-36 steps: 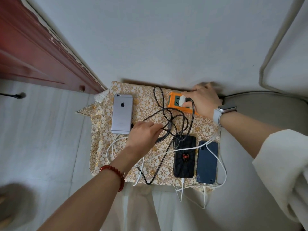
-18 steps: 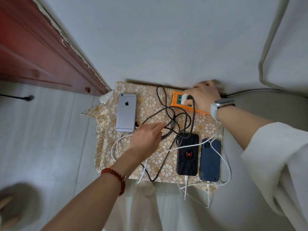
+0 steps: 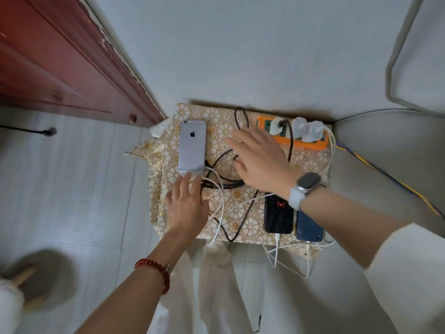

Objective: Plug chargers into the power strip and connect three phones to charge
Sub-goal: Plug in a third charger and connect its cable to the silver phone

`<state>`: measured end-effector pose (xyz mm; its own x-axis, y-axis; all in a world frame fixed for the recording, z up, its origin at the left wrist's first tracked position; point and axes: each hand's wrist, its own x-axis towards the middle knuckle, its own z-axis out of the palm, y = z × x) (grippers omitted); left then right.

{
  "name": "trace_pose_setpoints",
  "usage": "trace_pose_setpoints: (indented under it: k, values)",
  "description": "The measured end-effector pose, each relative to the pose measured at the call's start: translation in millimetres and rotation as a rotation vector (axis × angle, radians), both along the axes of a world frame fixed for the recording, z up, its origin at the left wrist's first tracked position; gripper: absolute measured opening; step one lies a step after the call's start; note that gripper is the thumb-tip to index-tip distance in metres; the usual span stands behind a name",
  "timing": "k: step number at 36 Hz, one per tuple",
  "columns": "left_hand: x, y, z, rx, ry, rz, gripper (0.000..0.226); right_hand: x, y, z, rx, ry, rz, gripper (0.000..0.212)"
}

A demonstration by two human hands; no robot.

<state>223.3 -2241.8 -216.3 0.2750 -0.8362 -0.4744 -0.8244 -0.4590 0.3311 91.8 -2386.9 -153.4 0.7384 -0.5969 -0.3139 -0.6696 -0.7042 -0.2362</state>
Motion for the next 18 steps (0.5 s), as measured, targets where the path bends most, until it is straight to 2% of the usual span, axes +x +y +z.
trace_pose_setpoints:
  k: [3,7,10,13,18]
  values:
    - [8.6,0.3,-5.2,0.068,-0.004,0.043,0.066,9.1,5.9,-30.0,0.066,0.312,0.133,0.082]
    - [14.2,2.0,-12.8,0.131,0.028,0.096,0.070,14.6,7.6,-58.1,-0.067,0.478,0.208,0.086]
    - [14.6,3.6,-16.7,0.136,0.051,0.101,0.066,25.4,16.9,-62.5,-0.116,0.499,0.224,0.076]
    - [17.5,1.9,-19.6,0.105,0.088,0.155,0.060,28.9,26.5,-66.0,-0.080,0.429,0.189,0.053]
    - [24.8,-10.8,-22.8,0.110,0.137,0.238,0.037,24.7,36.2,-78.2,-0.127,0.412,0.188,0.033]
